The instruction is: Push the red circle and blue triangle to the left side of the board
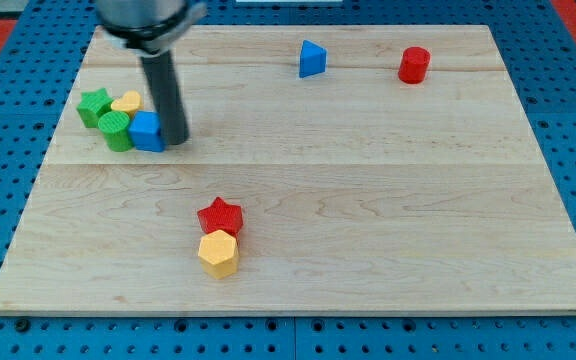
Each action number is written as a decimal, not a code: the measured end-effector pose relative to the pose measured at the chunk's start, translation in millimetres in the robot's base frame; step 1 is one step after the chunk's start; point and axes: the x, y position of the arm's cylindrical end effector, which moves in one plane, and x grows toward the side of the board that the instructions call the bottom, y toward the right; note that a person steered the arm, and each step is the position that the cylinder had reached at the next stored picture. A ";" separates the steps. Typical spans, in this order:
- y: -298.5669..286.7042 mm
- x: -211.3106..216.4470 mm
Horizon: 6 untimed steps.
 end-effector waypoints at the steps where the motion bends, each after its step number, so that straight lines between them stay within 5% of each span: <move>1: 32.7 -1.9; 3: 293.8 -66.3; 4: 365.7 -118.6; 6: 184.8 -127.7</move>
